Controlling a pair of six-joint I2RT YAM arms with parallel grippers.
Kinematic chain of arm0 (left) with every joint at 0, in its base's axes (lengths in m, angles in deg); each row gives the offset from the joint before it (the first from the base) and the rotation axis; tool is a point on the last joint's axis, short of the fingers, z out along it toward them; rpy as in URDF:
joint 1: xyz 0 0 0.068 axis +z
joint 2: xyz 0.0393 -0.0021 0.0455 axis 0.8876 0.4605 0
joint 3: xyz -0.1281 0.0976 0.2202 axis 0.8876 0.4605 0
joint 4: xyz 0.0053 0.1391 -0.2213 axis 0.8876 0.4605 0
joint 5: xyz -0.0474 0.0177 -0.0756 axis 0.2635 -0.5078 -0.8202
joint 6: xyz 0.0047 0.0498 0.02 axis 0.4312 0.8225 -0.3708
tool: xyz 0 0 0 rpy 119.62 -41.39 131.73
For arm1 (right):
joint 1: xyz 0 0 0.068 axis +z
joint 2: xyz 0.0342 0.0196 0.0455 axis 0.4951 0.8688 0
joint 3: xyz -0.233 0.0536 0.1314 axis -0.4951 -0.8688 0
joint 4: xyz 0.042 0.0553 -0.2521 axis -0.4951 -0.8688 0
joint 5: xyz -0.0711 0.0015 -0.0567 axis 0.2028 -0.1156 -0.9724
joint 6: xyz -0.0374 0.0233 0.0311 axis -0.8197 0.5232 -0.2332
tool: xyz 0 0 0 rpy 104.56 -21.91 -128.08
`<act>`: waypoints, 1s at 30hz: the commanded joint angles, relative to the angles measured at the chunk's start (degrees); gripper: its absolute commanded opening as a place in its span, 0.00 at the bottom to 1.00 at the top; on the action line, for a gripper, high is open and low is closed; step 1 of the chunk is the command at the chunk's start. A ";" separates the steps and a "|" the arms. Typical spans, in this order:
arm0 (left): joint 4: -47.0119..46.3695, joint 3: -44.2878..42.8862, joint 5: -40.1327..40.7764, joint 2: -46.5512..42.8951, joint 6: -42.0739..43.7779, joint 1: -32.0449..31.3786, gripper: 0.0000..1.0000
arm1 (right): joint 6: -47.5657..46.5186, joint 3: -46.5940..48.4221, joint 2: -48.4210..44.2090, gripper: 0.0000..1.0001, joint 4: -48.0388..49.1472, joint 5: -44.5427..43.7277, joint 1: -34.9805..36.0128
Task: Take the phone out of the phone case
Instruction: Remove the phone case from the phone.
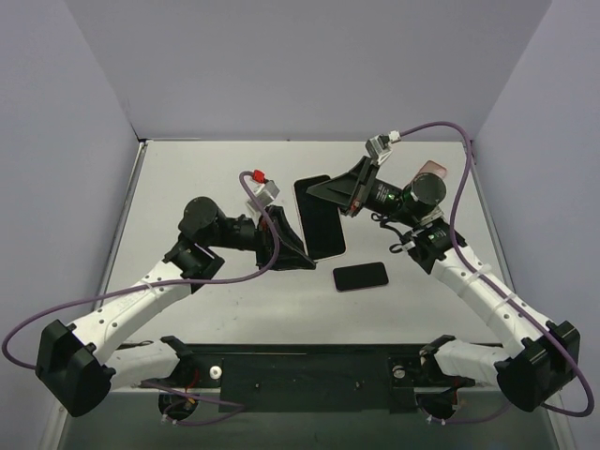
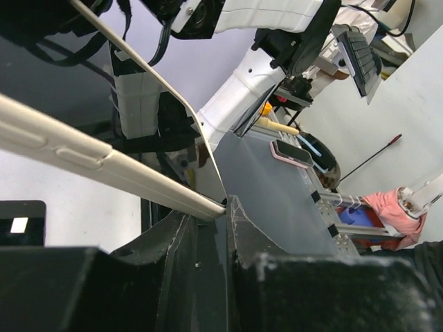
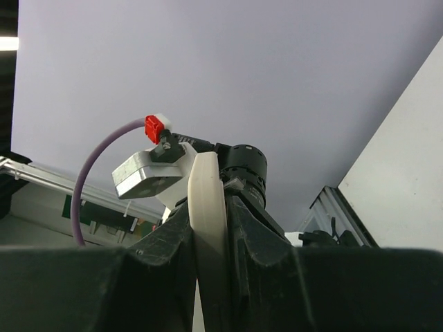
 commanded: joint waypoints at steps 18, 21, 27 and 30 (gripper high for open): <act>1.88 3.87 15.31 -1.96 5.49 0.38 0.15 | 4.84 -2.53 -1.33 0.00 4.76 -9.00 0.32; 0.91 7.93 17.32 -5.04 1.80 0.37 0.41 | 6.67 -4.10 -1.51 0.00 7.64 -12.07 -2.68; -1.80 12.33 22.25 -9.80 -6.61 0.37 0.58 | 10.72 -4.99 1.48 0.00 14.76 -13.93 -5.59; -15.63 14.78 24.71 -8.49 -21.17 0.81 0.68 | 11.43 -4.90 2.62 0.00 16.09 -13.93 -5.59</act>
